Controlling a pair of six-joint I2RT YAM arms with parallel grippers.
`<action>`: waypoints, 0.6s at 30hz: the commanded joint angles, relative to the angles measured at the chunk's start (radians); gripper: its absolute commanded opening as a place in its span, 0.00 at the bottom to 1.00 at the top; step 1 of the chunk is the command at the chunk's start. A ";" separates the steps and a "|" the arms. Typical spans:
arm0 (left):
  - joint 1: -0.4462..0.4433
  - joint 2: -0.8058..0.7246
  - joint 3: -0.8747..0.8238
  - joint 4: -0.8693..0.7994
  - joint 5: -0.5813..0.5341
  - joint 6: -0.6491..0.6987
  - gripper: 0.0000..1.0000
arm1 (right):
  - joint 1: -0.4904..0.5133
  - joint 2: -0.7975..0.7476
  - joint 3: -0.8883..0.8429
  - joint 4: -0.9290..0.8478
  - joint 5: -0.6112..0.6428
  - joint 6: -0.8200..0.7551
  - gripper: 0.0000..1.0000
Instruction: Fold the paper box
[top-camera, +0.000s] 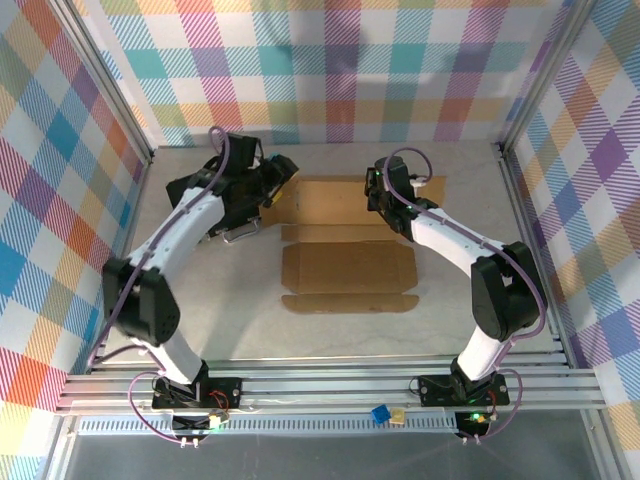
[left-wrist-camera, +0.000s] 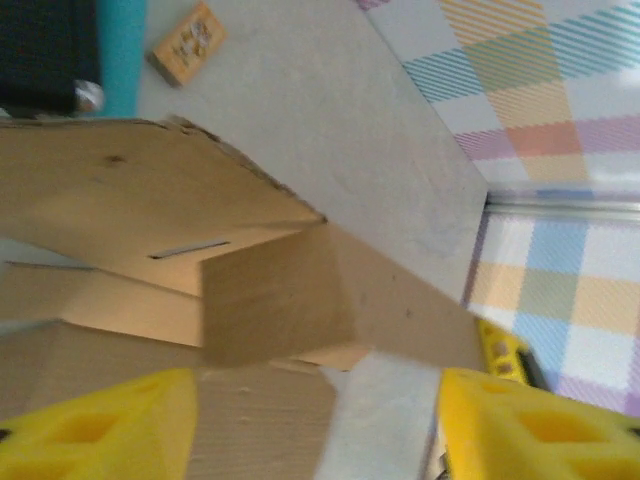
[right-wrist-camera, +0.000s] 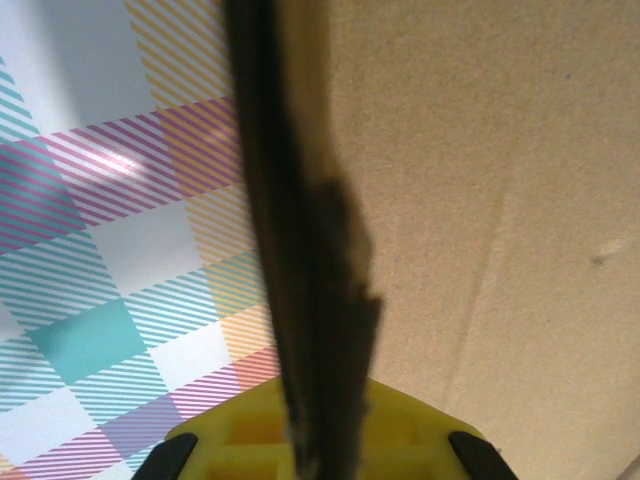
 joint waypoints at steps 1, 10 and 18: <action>0.008 -0.128 -0.135 -0.055 -0.054 0.204 0.51 | -0.013 -0.050 0.039 -0.028 -0.006 -0.009 0.00; 0.005 -0.190 -0.505 0.206 -0.025 0.398 0.27 | -0.022 -0.059 0.040 -0.032 -0.004 -0.004 0.00; 0.002 -0.120 -0.661 0.541 0.003 0.477 0.32 | -0.023 -0.066 0.049 -0.052 -0.009 -0.002 0.00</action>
